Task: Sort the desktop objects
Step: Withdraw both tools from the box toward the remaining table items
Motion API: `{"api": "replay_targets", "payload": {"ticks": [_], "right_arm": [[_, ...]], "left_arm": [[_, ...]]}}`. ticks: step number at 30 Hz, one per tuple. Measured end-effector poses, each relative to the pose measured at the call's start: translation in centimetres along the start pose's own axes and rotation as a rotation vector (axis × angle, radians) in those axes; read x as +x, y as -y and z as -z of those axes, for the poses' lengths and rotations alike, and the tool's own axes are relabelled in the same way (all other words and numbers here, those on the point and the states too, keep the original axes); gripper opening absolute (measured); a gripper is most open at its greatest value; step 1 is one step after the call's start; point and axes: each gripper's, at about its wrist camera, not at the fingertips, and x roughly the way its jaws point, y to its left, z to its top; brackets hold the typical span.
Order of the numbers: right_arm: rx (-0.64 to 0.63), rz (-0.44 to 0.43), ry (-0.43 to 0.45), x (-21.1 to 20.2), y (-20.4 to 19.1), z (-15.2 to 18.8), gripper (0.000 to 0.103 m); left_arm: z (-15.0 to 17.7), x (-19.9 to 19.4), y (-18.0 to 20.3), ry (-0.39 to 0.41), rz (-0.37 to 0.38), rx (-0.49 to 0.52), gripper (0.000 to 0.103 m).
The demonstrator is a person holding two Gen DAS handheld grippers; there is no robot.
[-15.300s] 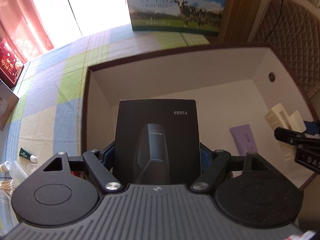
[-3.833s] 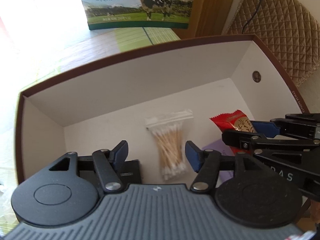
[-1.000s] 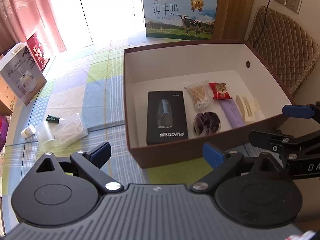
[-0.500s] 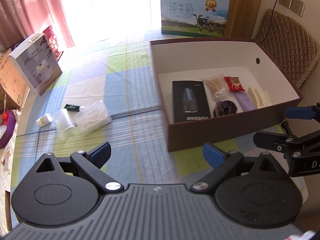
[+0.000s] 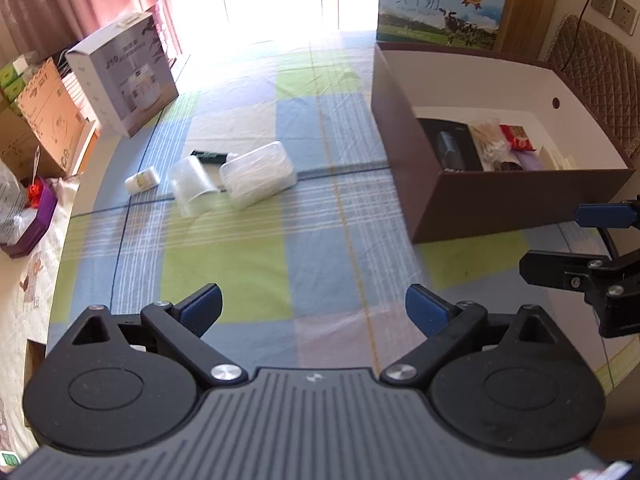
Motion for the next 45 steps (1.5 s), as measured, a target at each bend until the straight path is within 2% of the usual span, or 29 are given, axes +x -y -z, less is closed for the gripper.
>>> {"api": "replay_targets", "payload": {"ticks": [9, 27, 37, 45], "right_arm": [[-0.007, -0.030, -0.016, 1.7, -3.4, 0.0, 0.101], [-0.005, -0.069, 0.019, 6.2, -9.5, -1.6, 0.101], [-0.035, -0.042, 0.032, 9.9, -11.8, -3.3, 0.101], [-0.027, 0.006, 0.065, 13.0, -11.6, -4.9, 0.101]], "left_arm": [[1.6, -0.3, -3.3, -0.015, -0.013, -0.017, 0.097], [2.9, -0.5, -10.8, -0.012, -0.083, -0.094, 0.097], [2.4, 1.0, -14.3, -0.013, -0.125, -0.147, 0.097], [1.0, 2.8, -16.0, 0.011, -0.118, -0.157, 0.097]]}}
